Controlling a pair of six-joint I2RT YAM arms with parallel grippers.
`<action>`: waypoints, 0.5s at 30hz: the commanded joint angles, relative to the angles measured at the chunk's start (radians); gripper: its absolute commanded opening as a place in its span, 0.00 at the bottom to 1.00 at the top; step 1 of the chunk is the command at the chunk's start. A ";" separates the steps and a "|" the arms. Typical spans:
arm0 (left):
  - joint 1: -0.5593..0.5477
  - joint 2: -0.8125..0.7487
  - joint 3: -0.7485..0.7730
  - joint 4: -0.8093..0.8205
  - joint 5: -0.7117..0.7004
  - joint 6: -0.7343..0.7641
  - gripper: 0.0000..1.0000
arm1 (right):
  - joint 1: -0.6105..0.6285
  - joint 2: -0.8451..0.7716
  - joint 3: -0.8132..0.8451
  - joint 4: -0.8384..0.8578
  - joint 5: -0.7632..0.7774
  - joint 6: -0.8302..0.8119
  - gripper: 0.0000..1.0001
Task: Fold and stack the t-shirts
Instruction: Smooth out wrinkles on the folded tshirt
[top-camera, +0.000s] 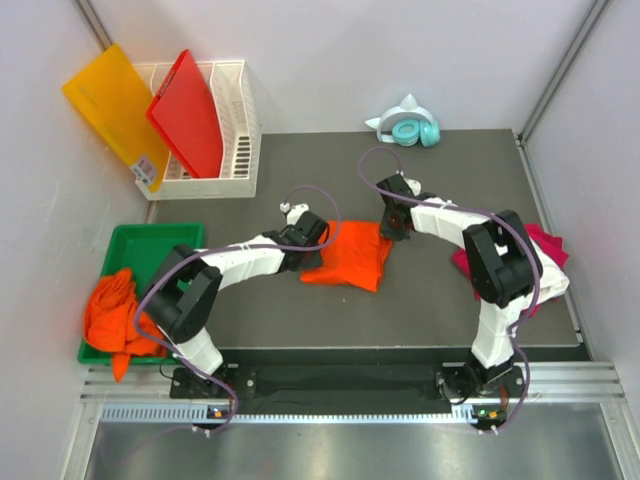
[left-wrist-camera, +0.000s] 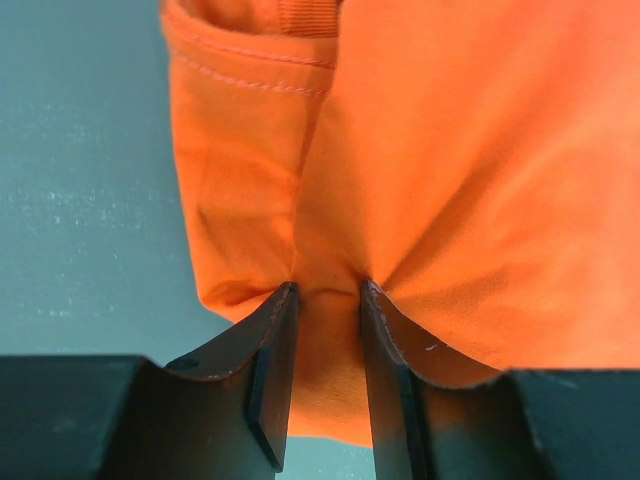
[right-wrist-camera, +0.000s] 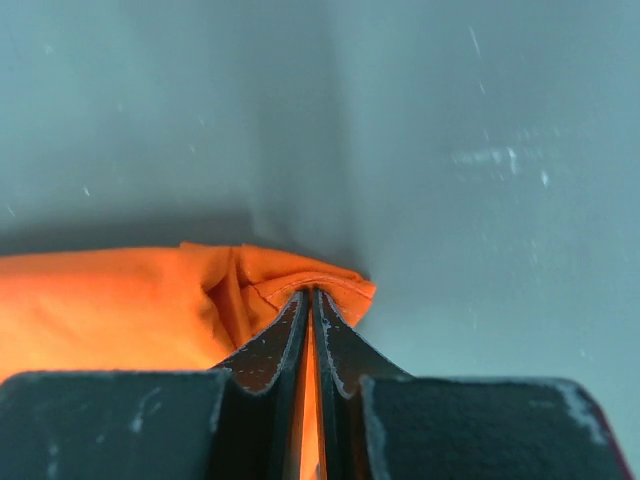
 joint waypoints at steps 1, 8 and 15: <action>-0.015 -0.037 -0.021 -0.063 -0.007 -0.002 0.36 | -0.039 0.049 0.082 -0.011 0.027 -0.045 0.05; -0.029 -0.061 -0.022 -0.083 -0.068 -0.004 0.36 | -0.072 0.029 0.108 -0.019 0.013 -0.066 0.05; -0.027 -0.180 0.075 -0.045 -0.145 0.067 0.39 | -0.053 -0.238 0.087 0.001 -0.042 -0.062 0.08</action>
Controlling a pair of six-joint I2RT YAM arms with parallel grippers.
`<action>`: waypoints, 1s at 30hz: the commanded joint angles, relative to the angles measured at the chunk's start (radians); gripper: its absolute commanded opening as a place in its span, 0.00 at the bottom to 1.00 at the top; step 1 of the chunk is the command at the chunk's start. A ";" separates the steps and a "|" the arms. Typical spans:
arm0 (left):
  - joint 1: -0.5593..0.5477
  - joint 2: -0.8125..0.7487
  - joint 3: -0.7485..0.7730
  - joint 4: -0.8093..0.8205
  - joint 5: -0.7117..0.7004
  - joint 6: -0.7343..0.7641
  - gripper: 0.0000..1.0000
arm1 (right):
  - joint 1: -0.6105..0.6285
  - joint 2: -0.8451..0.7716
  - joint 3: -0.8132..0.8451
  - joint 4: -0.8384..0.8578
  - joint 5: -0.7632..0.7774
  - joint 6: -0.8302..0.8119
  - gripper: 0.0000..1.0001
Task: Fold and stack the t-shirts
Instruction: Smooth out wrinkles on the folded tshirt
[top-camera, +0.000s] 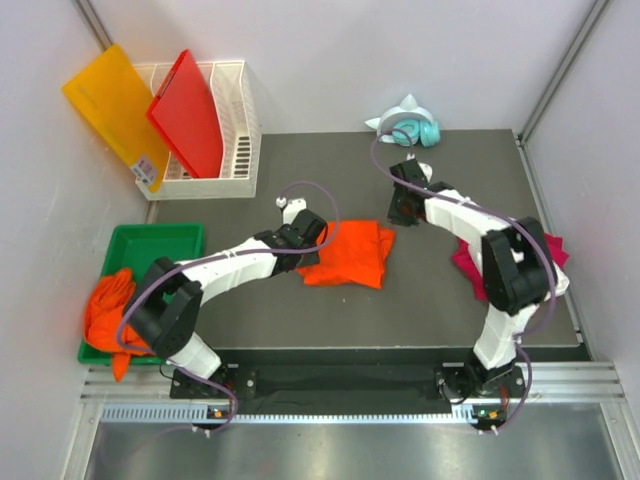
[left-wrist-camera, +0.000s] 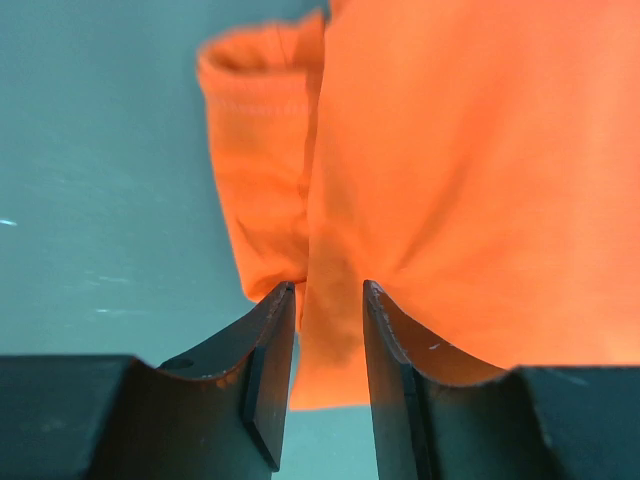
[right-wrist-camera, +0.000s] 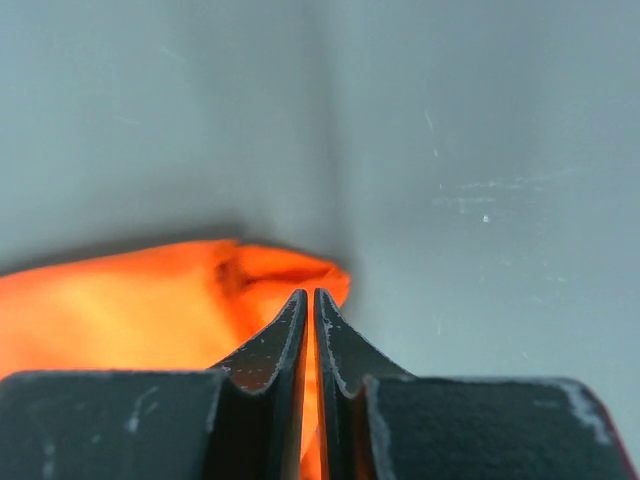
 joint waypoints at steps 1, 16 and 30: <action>0.001 -0.092 0.094 0.013 -0.062 0.051 0.39 | 0.004 -0.225 0.017 0.043 -0.042 -0.019 0.08; -0.025 0.055 0.134 0.034 0.099 -0.071 0.37 | 0.245 -0.268 -0.222 0.114 -0.151 0.009 0.08; -0.079 0.070 -0.065 0.031 0.127 -0.180 0.37 | 0.299 -0.189 -0.428 0.178 -0.187 0.064 0.06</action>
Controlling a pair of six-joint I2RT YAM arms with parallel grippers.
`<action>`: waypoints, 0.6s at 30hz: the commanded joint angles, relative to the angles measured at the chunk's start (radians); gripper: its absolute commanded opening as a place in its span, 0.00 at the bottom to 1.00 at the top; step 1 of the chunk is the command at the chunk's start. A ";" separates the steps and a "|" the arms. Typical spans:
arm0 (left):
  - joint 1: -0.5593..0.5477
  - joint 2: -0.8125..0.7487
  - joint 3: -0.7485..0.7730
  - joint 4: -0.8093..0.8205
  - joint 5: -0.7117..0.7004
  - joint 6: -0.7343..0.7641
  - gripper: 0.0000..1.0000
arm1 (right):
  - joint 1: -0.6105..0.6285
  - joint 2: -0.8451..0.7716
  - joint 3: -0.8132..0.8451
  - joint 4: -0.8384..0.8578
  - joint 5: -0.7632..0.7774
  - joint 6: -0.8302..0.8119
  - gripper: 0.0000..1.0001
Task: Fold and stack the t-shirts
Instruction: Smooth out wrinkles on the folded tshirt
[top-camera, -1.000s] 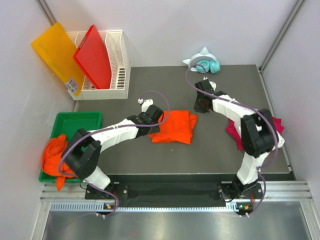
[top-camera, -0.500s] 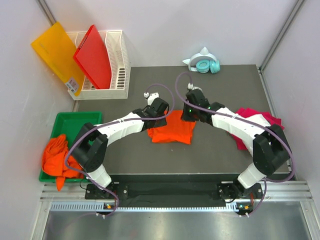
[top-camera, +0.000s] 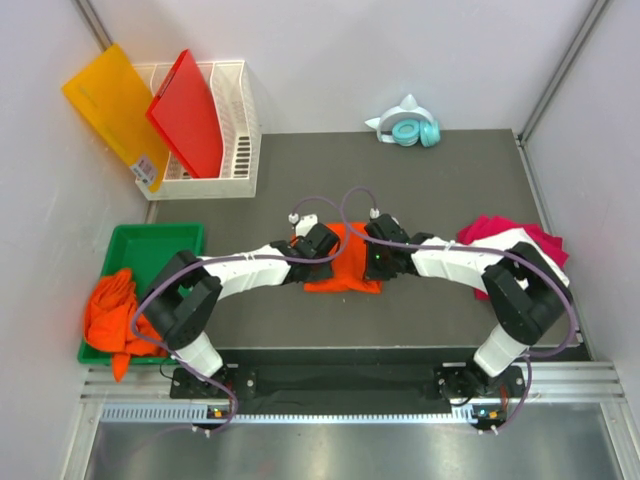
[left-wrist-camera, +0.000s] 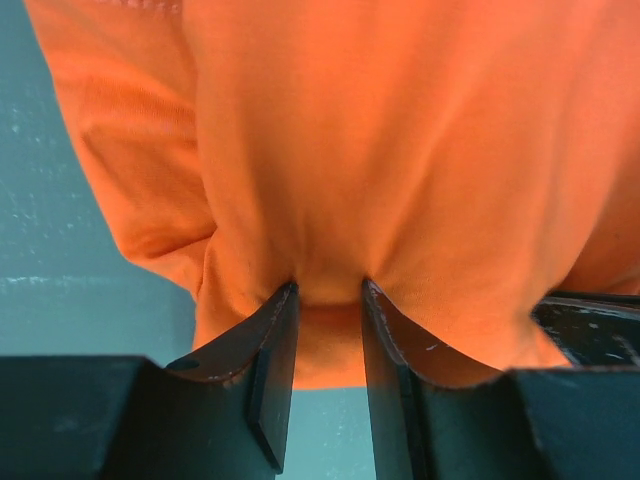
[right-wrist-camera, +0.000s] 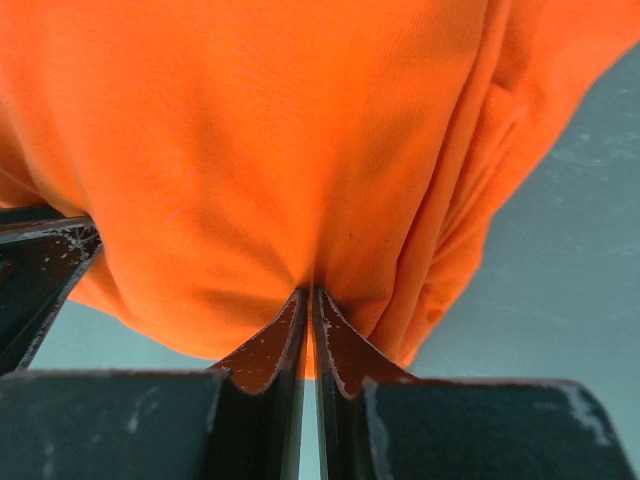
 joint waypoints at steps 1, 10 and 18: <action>-0.004 0.017 -0.053 -0.017 0.043 -0.054 0.37 | 0.016 0.041 -0.049 0.039 -0.010 0.024 0.07; -0.025 -0.053 -0.014 -0.034 -0.055 -0.014 0.37 | 0.017 -0.033 0.028 -0.026 0.078 -0.019 0.06; -0.028 -0.159 0.085 -0.055 -0.064 0.022 0.38 | 0.057 -0.117 0.183 -0.075 0.078 -0.031 0.07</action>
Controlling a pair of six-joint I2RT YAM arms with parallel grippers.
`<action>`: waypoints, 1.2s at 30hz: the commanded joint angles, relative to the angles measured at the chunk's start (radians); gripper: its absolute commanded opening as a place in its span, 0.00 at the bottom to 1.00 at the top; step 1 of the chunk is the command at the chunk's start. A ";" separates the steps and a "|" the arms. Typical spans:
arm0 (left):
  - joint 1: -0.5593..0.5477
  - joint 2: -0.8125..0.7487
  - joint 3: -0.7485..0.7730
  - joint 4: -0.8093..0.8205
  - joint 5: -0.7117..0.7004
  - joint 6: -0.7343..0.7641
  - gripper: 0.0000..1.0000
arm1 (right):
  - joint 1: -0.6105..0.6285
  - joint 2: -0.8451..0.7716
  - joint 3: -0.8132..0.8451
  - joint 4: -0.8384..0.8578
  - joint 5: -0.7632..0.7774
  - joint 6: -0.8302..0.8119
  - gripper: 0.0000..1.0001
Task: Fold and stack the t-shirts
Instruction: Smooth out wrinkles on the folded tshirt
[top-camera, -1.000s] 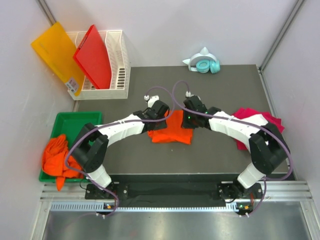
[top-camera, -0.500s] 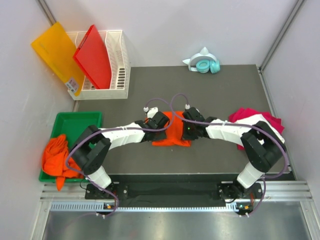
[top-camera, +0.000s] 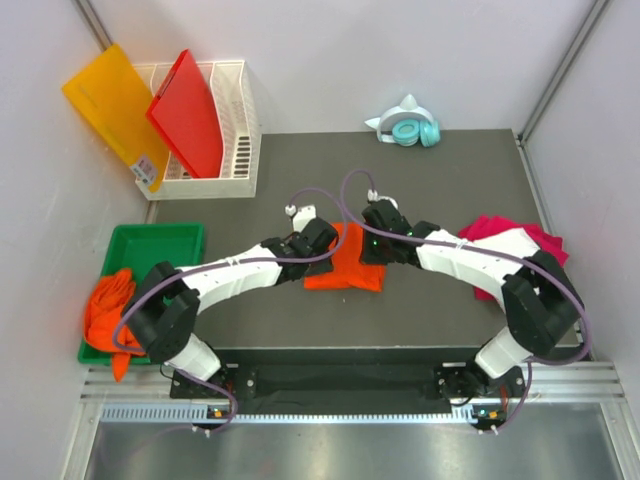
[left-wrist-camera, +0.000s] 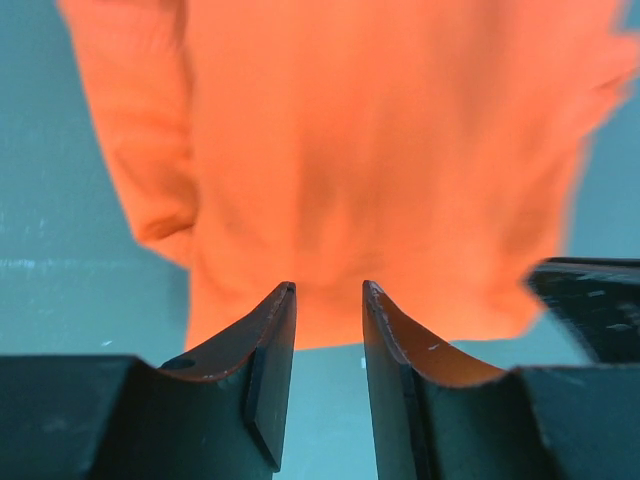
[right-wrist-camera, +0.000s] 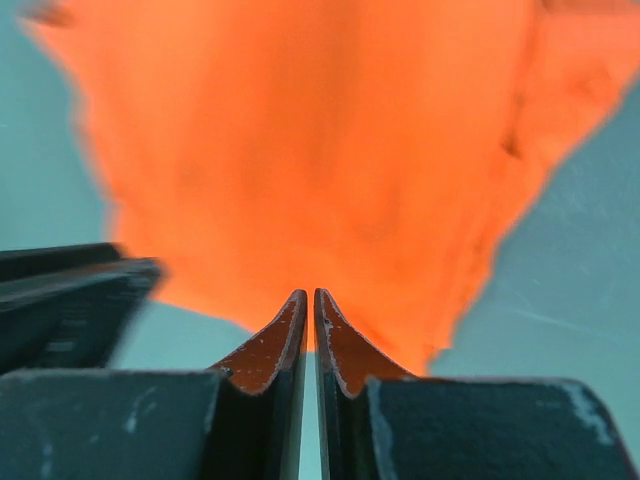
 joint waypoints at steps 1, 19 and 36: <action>-0.009 -0.062 0.071 0.006 -0.006 0.015 0.38 | 0.051 -0.044 0.093 -0.002 0.006 -0.010 0.08; -0.055 0.137 -0.041 0.066 0.099 -0.061 0.37 | 0.105 0.132 -0.015 0.086 -0.039 0.071 0.06; -0.052 -0.073 0.068 0.031 -0.107 0.042 0.39 | 0.081 -0.043 0.160 -0.033 0.107 -0.010 0.08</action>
